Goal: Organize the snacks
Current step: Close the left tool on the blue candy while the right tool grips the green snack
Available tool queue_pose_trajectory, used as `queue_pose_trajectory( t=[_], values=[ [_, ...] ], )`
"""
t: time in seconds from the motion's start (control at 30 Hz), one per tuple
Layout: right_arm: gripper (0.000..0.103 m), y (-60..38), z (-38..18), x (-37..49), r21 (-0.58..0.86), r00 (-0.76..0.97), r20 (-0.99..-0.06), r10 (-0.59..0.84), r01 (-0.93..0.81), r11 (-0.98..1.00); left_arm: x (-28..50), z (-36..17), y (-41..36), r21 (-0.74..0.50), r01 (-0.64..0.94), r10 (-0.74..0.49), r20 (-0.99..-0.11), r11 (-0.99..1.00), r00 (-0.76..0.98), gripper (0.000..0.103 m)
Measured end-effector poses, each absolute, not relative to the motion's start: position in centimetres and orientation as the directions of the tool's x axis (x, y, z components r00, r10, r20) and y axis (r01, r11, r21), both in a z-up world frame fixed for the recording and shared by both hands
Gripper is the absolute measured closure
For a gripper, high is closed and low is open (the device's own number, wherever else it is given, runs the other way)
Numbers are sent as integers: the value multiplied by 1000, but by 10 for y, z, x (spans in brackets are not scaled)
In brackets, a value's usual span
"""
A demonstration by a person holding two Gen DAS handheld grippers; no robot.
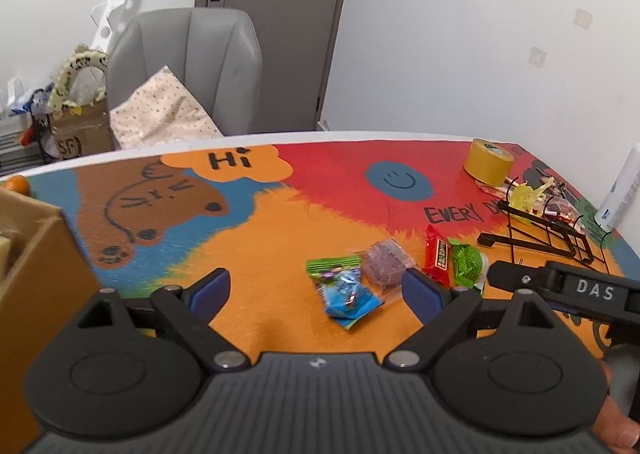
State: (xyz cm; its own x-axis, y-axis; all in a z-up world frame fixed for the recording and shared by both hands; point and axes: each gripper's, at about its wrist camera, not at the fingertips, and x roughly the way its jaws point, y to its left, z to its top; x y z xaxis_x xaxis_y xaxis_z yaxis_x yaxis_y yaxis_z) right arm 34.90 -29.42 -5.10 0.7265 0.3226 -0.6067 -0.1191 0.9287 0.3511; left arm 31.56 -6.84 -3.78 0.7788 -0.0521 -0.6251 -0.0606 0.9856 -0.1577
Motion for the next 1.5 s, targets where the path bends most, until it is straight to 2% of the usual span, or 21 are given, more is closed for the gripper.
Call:
queue_pose_trajectory(
  t=[0.23, 0.43, 0.53, 0.6, 0.67, 0.7, 0.73, 0.97, 1.03, 1.1, 1.17, 1.3, 1.4, 1.5],
  values=[
    [24, -289, -68, 366, 326, 718, -623, 311, -122, 937, 341, -57, -73, -164, -81, -44, -643, 983, 765, 12],
    [26, -278, -73, 365, 280, 711, -640, 293, -139, 950, 353, -73, -73, -181, -85, -57, -662, 980, 748, 16],
    [26, -273, -79, 369, 250, 699, -664, 266, -128, 960, 359, -81, -71, -215, -91, -80, -675, 972, 734, 27],
    [27, -268, -79, 369, 213, 707, -666, 239, -127, 969, 360, -83, -74, -184, -74, -70, -669, 980, 740, 35],
    [27, -269, -77, 371, 200, 709, -672, 214, -105, 974, 358, -82, -73, -181, -83, -61, -668, 980, 742, 48],
    [27, -272, -75, 372, 201, 710, -673, 206, -92, 975, 358, -81, -71, -193, -84, -69, -670, 978, 739, 62],
    [27, -275, -72, 373, 206, 714, -671, 199, -79, 975, 359, -81, -70, -207, -80, -83, -674, 975, 734, 70],
    [27, -268, -63, 385, 161, 727, -667, 163, -73, 984, 354, -67, -67, -254, -59, -126, -652, 965, 748, 75],
    [32, -264, -68, 392, 144, 716, -683, 147, -66, 987, 352, -60, -67, -255, -52, -128, -636, 965, 761, 75],
    [57, -262, -76, 397, 139, 693, -706, 146, -67, 988, 348, -53, -66, -253, -43, -128, -620, 967, 774, 75],
    [68, -258, -78, 395, 90, 703, -702, 110, -65, 994, 343, -44, -65, -257, -39, -129, -605, 966, 786, 75],
    [75, -263, -70, 381, 157, 696, -697, 172, -87, 984, 329, -38, -60, -270, -42, -133, -597, 962, 791, 75],
    [76, -266, -60, 367, 171, 714, -677, 176, -79, 982, 317, -36, -56, -267, -40, -137, -611, 963, 780, 75],
    [76, -267, -50, 352, 210, 725, -658, 203, -83, 974, 300, -24, -49, -268, -51, -121, -588, 962, 799, 75]
  ],
)
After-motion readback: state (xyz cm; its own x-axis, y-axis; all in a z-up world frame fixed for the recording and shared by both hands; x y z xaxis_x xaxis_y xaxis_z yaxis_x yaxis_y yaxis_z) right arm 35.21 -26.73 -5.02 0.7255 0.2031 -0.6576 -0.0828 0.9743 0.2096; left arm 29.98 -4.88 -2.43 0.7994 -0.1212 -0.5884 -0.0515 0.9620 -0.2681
